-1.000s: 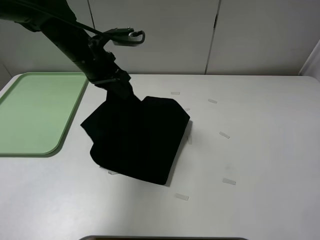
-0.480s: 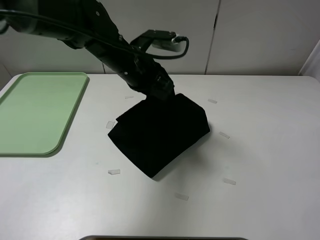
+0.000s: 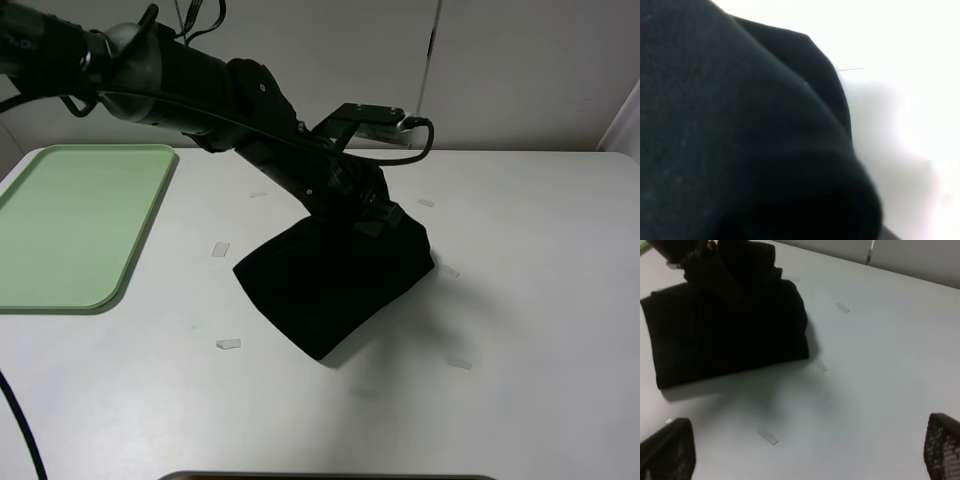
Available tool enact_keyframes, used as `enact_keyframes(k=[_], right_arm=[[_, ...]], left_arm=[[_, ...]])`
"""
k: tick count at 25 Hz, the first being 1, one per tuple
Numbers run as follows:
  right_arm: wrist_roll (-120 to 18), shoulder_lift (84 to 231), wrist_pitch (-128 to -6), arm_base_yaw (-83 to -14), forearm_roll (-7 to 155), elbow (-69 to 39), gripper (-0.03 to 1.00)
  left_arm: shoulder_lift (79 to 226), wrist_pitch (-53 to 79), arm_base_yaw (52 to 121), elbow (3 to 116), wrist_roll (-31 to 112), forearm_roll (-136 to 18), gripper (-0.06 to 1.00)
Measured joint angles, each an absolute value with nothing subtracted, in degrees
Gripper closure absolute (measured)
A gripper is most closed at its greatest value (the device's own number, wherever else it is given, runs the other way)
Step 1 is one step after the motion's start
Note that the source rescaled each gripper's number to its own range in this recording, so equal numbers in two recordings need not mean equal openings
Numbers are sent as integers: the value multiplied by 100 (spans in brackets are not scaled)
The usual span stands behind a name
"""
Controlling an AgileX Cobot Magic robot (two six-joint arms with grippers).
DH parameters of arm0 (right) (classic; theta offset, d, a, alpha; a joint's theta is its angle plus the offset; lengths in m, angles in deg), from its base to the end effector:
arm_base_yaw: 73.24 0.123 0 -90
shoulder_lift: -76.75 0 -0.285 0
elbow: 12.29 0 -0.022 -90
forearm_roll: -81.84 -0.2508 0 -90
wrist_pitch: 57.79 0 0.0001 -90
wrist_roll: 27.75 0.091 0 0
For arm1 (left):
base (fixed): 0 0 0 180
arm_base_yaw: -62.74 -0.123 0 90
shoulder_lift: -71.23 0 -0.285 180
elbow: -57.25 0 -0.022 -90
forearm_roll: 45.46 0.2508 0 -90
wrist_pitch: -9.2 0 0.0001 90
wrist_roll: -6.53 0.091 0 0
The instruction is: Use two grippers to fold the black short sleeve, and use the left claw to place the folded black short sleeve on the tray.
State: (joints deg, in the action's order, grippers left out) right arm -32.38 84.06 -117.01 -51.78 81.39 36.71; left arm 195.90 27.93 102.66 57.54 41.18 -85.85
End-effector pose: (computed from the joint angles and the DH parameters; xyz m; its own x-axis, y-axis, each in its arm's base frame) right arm -0.0041 -0.0009 0.2774 -0.3714 -0.2284 -0.8999 -0.4012 0.9136 -0.0663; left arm 0.3253 -0.2969 0.1669 -0.6298 0.4334 -0.6446 0.6883 0.6960 -0.2046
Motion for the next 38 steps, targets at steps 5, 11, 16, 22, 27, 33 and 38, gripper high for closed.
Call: enact_keyframes(k=[5, 11, 16, 22, 27, 33, 38], right_arm=[[-3238, 8406, -11701, -5178, 8139, 3671, -3], [-3238, 8406, -11701, -5178, 8139, 3671, -3], [-3238, 8406, -11701, -5178, 8139, 3671, -3], [-3238, 8406, -11701, -5178, 8139, 3671, -3], [-3238, 8406, -11701, -5178, 8139, 3671, -3], [-3238, 8406, -11701, -5178, 8139, 3671, -3], [-3238, 8406, -11701, -5178, 8139, 3671, -3]], left_arm=[[19596, 2931, 10425, 5754, 4338, -8631, 64], [19596, 3099, 10554, 5754, 4850, -8657, 29], [19596, 3147, 10592, 5754, 5481, -8657, 25], [19596, 3364, 10597, 5816, 6559, -8657, 25], [19596, 4278, 10597, 6128, 7807, -8750, 25], [19596, 4807, 10597, 6159, 9997, -9213, 25], [19524, 4071, 10565, 6164, 10264, -9785, 25]])
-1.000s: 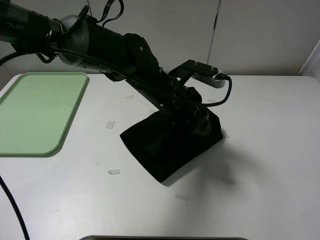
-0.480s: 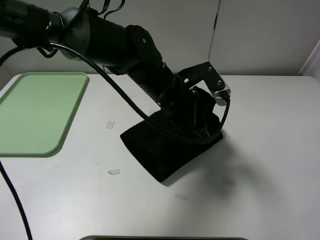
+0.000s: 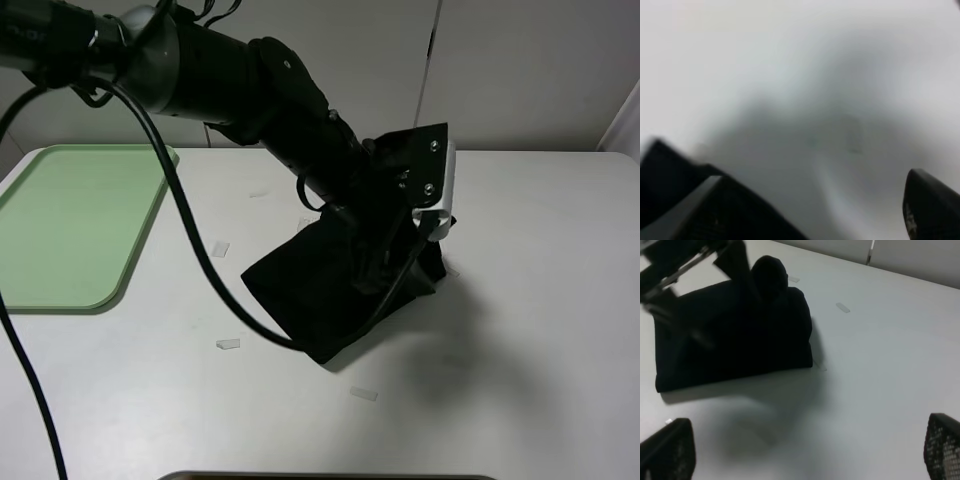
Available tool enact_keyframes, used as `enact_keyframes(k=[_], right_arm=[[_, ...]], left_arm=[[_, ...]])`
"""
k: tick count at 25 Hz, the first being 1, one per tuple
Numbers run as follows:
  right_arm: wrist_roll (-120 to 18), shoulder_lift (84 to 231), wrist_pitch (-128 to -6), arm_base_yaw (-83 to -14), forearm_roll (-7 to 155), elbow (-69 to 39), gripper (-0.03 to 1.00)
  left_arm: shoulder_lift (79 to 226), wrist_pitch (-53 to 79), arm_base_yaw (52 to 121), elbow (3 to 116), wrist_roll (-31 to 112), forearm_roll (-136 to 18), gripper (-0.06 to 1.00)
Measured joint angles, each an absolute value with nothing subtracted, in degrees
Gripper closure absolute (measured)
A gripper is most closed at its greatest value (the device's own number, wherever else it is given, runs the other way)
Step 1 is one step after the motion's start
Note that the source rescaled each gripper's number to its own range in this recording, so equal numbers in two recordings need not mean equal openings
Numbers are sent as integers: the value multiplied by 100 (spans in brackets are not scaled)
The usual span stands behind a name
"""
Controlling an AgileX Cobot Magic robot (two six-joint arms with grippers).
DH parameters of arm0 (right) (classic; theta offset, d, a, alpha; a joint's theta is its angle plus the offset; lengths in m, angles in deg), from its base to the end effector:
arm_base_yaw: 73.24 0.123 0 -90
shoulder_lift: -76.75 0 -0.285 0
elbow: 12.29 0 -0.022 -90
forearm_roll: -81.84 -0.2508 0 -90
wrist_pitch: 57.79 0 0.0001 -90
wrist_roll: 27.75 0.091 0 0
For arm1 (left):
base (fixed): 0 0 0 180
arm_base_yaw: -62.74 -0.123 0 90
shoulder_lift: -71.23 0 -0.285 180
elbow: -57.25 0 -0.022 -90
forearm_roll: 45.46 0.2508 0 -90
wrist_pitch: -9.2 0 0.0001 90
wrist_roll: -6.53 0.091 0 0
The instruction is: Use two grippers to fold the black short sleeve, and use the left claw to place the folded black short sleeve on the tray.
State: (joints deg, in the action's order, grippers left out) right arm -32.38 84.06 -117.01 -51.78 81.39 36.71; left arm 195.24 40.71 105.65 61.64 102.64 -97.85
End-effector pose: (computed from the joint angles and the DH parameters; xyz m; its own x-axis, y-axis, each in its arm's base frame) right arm -0.0041 -0.0009 0.2774 -0.3714 -0.2284 -0.8999 -0.4012 0.9136 -0.0663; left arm 0.2975 -0.3281 0.1908 0.2324 0.7106 -0.6641 0.9617 -0.0658 0.2662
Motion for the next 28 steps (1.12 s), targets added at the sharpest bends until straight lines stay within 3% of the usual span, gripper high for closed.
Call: enact_keyframes(k=[6, 16, 28], right_arm=[[-3238, 8406, -11701, -5178, 8139, 3671, -3], [-3238, 8406, -11701, -5178, 8139, 3671, -3], [-3238, 8406, -11701, -5178, 8134, 3671, -3]], left_arm=[[19013, 3123, 10241, 6219, 9964, -10160, 25], [19319, 1686, 9615, 6069, 8179, -10025, 25], [20356, 746, 10403, 6069, 7978, -10436, 25]])
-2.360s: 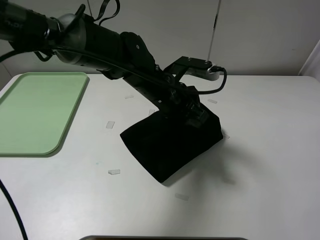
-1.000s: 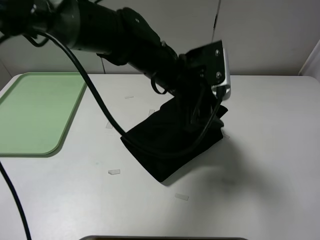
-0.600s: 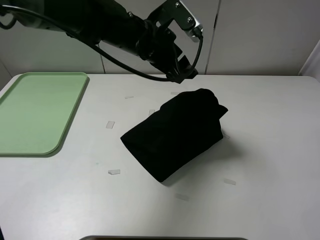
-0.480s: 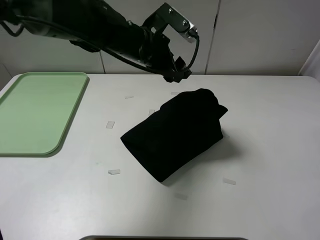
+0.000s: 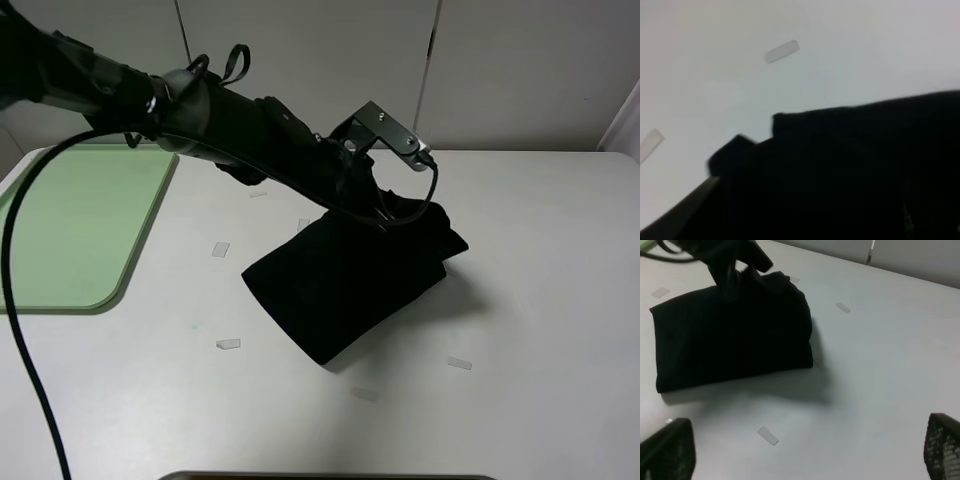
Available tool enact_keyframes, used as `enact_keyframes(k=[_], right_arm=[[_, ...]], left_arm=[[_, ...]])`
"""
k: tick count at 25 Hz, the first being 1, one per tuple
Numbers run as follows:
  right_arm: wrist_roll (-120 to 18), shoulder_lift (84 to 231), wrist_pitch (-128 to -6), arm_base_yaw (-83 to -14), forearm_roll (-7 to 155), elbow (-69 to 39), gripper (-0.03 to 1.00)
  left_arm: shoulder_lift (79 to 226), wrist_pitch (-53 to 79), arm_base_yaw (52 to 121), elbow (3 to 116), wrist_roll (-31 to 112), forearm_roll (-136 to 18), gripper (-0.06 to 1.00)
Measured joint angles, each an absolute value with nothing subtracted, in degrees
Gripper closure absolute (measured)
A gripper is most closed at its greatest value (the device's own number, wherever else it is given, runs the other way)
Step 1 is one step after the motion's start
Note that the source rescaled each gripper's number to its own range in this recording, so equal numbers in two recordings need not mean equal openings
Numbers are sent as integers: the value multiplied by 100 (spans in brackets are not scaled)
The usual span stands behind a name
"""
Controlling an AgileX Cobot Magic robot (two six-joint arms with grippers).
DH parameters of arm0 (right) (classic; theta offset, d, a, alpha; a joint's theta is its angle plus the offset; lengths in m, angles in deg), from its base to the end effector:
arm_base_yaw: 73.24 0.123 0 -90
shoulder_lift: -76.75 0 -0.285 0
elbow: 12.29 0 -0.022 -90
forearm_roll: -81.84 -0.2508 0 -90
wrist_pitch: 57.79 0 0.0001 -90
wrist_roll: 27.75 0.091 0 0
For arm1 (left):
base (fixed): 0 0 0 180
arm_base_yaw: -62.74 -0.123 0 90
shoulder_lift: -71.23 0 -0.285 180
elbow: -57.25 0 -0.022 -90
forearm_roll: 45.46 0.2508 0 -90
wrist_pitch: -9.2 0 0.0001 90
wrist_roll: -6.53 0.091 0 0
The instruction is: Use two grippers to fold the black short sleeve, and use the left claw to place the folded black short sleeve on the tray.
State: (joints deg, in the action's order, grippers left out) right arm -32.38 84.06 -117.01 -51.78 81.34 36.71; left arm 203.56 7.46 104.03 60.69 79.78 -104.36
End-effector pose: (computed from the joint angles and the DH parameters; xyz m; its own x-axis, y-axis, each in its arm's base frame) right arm -0.0041 -0.0009 0.2774 -0.3715 -0.2280 -0.9000 -0.4016 0.9134 -0.0656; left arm 0.3566 -0.3101 0.1373 -0.2882 0.5831 -0.7595 0.7388 0.6400 0.2110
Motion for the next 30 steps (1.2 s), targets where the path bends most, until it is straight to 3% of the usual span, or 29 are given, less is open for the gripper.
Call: enact_keyframes(k=[9, 16, 24, 30], right_arm=[[-3238, 8406, -11701, -5178, 8134, 3671, -3], [-3238, 8406, -11701, -5178, 8134, 3671, -3], [-3238, 8406, -11701, -5178, 8134, 3671, -3], [-3238, 8406, -11701, -5178, 8134, 3671, -3]], left_arm=[[20599, 121, 11084, 6069, 7905, -10909, 25], [20808, -133, 11211, 6069, 7528, -10921, 25], [20661, -362, 11186, 6069, 7451, -10864, 25], [19753, 781, 10568, 6069, 7445, -10826, 25]])
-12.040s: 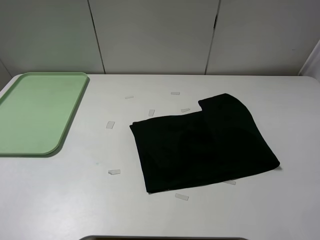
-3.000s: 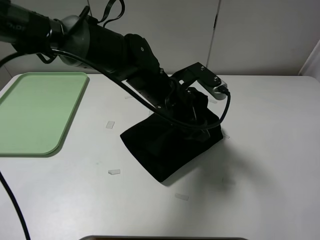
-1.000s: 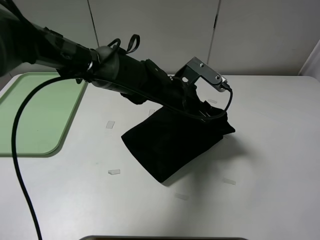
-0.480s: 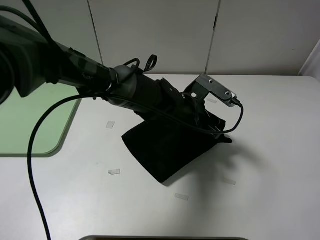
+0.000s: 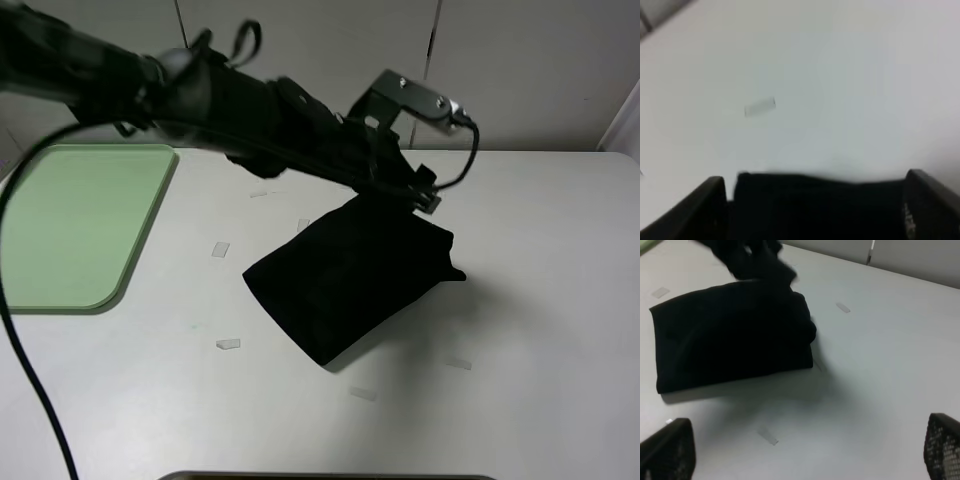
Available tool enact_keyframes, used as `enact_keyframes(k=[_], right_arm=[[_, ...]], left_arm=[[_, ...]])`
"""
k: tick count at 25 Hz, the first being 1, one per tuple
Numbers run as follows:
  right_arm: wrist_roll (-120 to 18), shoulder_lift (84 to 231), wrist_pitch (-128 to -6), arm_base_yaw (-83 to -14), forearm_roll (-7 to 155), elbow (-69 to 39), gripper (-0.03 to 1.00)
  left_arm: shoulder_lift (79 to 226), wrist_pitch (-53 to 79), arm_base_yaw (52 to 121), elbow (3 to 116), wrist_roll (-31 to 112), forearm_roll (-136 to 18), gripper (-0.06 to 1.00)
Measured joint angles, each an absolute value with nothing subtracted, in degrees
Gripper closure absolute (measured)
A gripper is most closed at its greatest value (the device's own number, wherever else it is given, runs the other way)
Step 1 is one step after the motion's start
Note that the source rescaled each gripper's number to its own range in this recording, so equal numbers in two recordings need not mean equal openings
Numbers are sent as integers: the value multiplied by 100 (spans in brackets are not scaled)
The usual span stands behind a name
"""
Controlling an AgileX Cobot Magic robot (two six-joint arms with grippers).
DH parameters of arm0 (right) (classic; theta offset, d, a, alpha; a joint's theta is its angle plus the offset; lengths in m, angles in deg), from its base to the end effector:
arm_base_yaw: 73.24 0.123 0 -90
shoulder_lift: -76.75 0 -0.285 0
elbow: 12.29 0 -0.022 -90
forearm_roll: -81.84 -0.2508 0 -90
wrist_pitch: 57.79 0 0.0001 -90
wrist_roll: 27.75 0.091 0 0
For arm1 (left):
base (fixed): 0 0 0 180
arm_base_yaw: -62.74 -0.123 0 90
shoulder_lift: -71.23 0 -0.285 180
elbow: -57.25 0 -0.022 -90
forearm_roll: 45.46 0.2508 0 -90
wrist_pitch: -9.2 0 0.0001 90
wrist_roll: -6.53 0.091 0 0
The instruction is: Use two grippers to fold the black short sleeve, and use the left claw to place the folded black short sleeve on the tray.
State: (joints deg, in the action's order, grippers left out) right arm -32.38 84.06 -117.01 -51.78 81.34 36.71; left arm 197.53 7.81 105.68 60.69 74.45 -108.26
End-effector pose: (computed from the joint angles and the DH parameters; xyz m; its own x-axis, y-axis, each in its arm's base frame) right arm -0.0041 -0.0009 0.2774 -0.3715 -0.2280 -0.9000 -0.4016 0.9134 -0.0656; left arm 0.3441 -0.3176 0.1865 -0.3291 0.4283 -0.8416 0.6999 0.7089 0.0871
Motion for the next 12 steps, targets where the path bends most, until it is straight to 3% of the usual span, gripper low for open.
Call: enact_keyframes(k=[12], right_arm=[[-3238, 8406, -11701, -5178, 8134, 3671, -3]], left_arm=[[19286, 4727, 8434, 6076, 7277, -10801, 25]])
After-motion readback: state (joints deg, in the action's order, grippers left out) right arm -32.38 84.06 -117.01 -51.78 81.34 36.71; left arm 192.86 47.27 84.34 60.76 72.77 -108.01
